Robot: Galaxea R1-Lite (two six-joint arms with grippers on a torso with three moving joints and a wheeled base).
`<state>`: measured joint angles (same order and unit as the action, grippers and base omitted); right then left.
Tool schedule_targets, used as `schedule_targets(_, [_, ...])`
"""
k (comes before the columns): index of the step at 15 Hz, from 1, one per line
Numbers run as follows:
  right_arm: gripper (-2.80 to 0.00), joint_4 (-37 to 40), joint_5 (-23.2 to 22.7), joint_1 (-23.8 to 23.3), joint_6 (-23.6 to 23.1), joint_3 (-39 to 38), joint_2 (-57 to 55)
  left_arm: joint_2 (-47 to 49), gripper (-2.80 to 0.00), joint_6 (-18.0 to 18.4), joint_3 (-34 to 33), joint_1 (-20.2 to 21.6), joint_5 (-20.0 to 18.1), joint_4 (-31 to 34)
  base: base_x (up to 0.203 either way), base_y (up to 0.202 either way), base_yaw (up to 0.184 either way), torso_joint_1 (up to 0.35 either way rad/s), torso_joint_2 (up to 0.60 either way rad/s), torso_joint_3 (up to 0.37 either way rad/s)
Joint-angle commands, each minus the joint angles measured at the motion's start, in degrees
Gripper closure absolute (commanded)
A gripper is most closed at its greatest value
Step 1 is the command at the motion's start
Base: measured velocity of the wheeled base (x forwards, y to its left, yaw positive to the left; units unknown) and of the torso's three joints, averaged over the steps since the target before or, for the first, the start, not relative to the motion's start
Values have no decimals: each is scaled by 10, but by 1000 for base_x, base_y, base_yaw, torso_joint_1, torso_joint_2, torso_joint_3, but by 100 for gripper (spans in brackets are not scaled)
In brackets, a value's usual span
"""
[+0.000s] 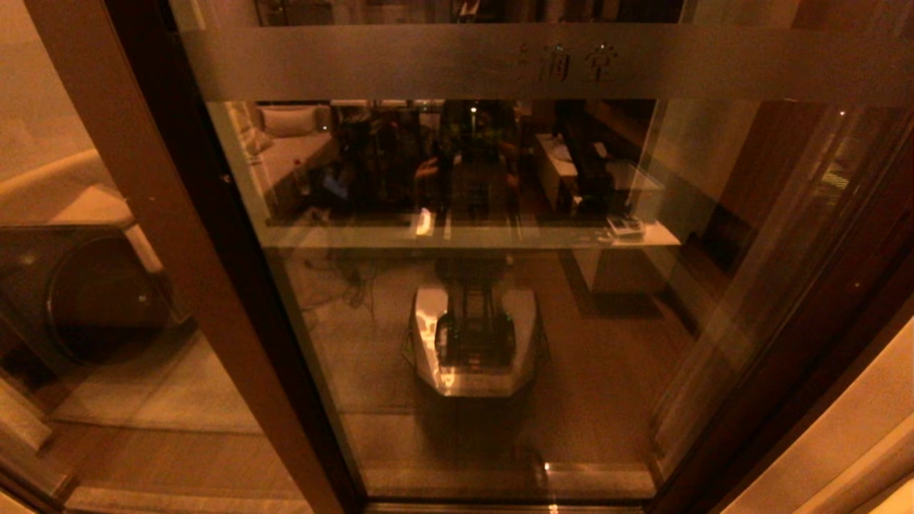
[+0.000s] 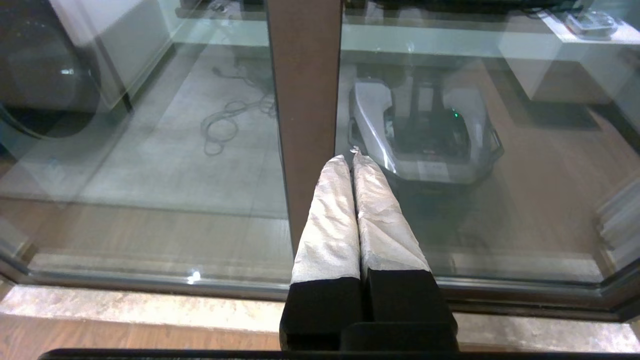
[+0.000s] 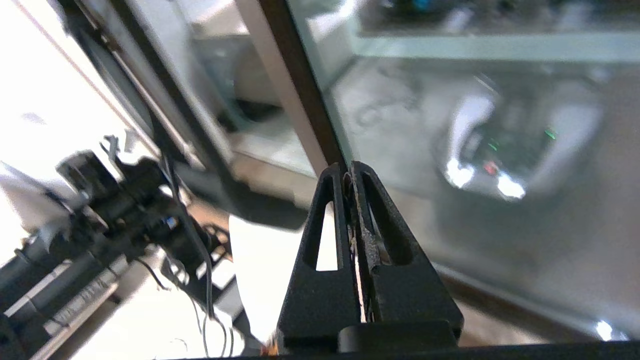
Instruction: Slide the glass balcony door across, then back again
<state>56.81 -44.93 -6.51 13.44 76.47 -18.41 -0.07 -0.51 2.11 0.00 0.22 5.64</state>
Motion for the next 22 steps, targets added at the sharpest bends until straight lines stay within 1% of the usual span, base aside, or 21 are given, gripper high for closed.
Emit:
schedule_targets(1, [0, 123, 35, 10, -47, 45, 24, 0, 0, 0, 0, 0, 0, 0, 0, 0, 0, 0, 0, 0])
schedule_targets(2, [0, 153, 45, 12, -74, 71, 23, 0, 0, -1, 0, 0, 0, 0, 0, 0, 0, 0, 0, 0])
schedule_targets(4, [0, 190, 51, 17, -83, 130, 24, 0, 0, 0, 0, 0, 0, 0, 0, 0, 0, 0, 0, 0])
schedule_targets(5, [0, 200, 58, 42, -84, 146, 29, 0, 0, 0, 0, 0, 0, 1, 0, 0, 0, 0, 0, 0])
schedule_targets(6, [0, 207, 76, 71, -85, 168, 33, 0, 0, 0, 0, 0, 0, 1, 0, 0, 0, 0, 0, 0])
schedule_targets(7, [0, 217, 130, 80, -86, 181, 40, 0, 0, 0, 0, 0, 0, 1, 0, 0, 0, 0, 0, 0])
schedule_targets(8, [0, 230, 156, 78, -87, 174, 59, 0, 0, -1, 0, 0, 0, 0, 0, 0, 0, 0, 0, 0])
schedule_targets(10, [0, 278, 183, 67, -97, 153, 114, 0, 0, 0, 0, 0, 0, 0, 0, 0, 0, 0, 0, 0])
schedule_targets(11, [0, 296, 209, 65, -103, 132, 132, 0, 0, 0, 0, 0, 0, 0, 0, 0, 0, 0, 0, 0])
schedule_targets(13, [0, 296, 275, 64, -123, 34, 163, 0, 0, -1, 0, 0, 0, 0, 0, 0, 0, 0, 0, 0])
schedule_targets(14, [0, 274, 313, 64, -132, -30, 171, 0, 0, 0, 0, 0, 0, 0, 0, 0, 0, 0, 0, 0])
schedule_targets(15, [0, 221, 343, 64, -133, -104, 175, 0, 0, -1, 0, 0, 0, 1, 0, 0, 0, 0, 0, 0])
schedule_targets(16, [0, 158, 366, 64, -133, -168, 177, 0, 0, -1, 0, 0, 0, 1, 0, 0, 0, 0, 0, 0])
schedule_targets(17, [0, 71, 390, 64, -132, -245, 179, 0, 0, 0, 0, 0, 0, 0, 0, 0, 0, 0, 0, 0])
schedule_targets(18, [0, -16, 410, 64, -132, -320, 180, 0, 0, -1, 0, 0, 0, 1, 0, 0, 0, 0, 0, 0])
schedule_targets(20, [0, -156, 437, 63, -137, -453, 182, 0, 0, -1, 0, 0, 0, 1, 0, 0, 0, 0, 0, 0])
schedule_targets(22, [0, -292, 457, 63, -148, -557, 183, 0, 0, 0, -1, 0, 0, 1, 0, 0, 0, 0, 0, 0])
